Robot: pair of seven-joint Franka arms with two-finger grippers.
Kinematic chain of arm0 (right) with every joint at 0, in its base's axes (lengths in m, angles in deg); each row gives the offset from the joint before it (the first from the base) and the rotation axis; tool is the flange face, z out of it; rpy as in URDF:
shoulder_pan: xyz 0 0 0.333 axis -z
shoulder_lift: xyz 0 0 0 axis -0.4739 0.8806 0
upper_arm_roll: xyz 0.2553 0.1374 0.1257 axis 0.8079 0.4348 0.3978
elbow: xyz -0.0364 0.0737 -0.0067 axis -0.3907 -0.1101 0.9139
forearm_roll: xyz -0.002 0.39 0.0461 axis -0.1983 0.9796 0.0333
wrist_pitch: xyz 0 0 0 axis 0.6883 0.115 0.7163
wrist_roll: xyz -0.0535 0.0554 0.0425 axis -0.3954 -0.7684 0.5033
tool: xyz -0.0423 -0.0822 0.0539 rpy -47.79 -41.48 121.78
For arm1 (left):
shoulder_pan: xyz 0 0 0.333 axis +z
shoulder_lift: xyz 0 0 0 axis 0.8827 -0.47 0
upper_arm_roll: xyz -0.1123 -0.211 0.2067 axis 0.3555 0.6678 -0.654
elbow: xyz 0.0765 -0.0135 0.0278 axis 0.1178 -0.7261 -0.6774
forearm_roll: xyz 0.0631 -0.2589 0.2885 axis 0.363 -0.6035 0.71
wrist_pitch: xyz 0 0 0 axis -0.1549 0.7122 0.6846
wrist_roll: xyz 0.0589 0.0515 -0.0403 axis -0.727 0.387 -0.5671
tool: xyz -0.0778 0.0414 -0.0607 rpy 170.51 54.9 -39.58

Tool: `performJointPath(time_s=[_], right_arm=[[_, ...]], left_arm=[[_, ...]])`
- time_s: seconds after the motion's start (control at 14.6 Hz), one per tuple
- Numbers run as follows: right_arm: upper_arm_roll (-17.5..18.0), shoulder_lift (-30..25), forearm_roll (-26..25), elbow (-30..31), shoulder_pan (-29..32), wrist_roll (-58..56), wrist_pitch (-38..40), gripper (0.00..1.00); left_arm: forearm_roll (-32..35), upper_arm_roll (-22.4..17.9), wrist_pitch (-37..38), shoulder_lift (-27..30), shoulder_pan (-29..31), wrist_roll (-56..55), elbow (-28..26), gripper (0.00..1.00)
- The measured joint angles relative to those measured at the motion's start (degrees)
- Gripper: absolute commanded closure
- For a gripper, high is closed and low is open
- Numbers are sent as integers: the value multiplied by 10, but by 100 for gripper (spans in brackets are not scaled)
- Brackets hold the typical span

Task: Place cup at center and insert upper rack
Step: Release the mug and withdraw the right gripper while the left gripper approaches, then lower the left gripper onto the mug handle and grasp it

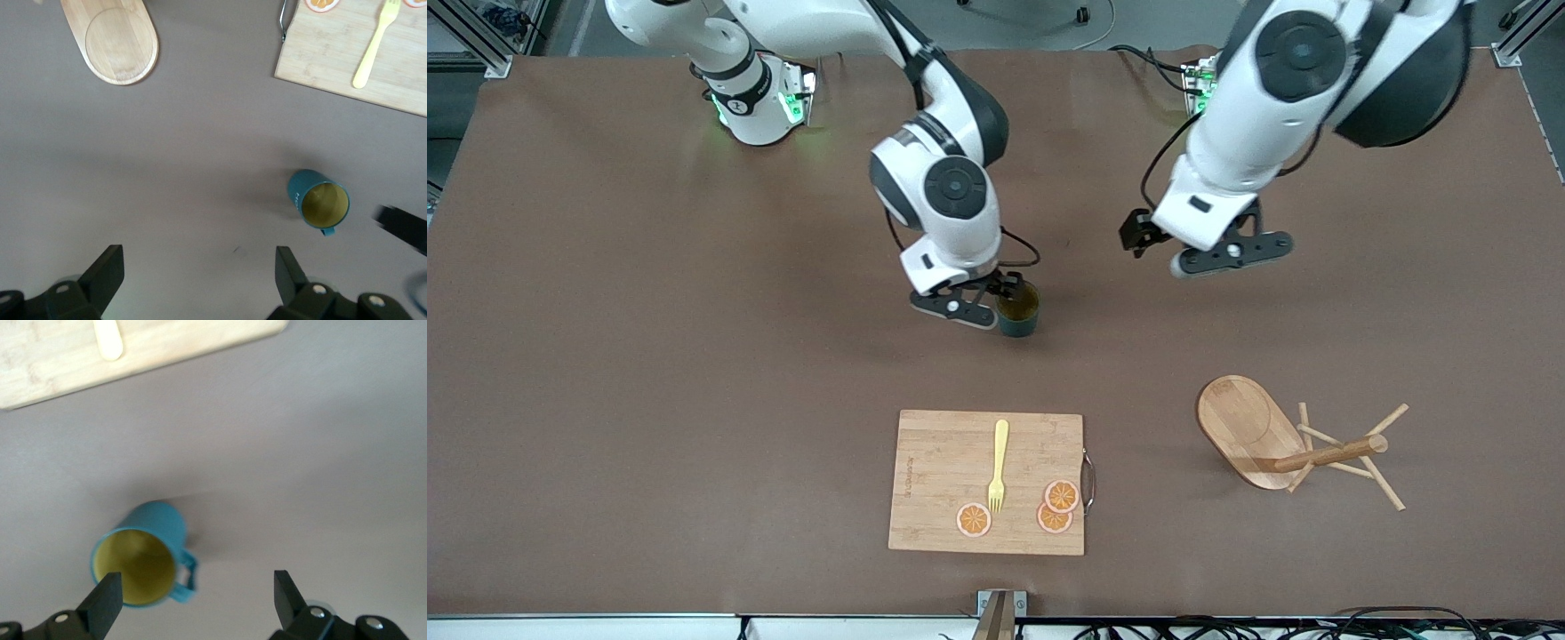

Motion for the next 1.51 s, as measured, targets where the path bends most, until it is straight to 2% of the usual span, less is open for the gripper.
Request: performJointPath(time_s=[0.34, 0.55, 0.69, 0.89, 1.03, 1.17, 1.37, 1.51], right_arm=[[-4, -75, -1, 0, 133, -229, 116, 0], [-7, -102, -14, 1, 227, -381, 160, 0], [-8, -118, -30, 1, 294, -481, 183, 0], [-9, -137, -39, 1, 397, -614, 202, 0], [-9, -147, -43, 2, 447, -651, 207, 0], [-9, -160, -54, 2, 470, -660, 212, 0], [-2, -179, -77, -5, 471, -659, 221, 0], [2, -182, -77, -16, 471, -658, 226, 0]], left_arm=[[79, 1, -63, -64, -103, -219, 0, 0], [179, 2, -94, -131, -187, -405, 8, 0], [244, 1, -100, -186, -243, -530, 35, 0], [345, -2, -100, -262, -308, -667, 64, 0], [405, -10, -99, -300, -344, -739, 70, 0], [430, -48, -99, -325, -391, -787, 78, 0], [432, -180, -98, -353, -520, -839, 95, 1], [432, -229, -94, -374, -576, -870, 99, 6]])
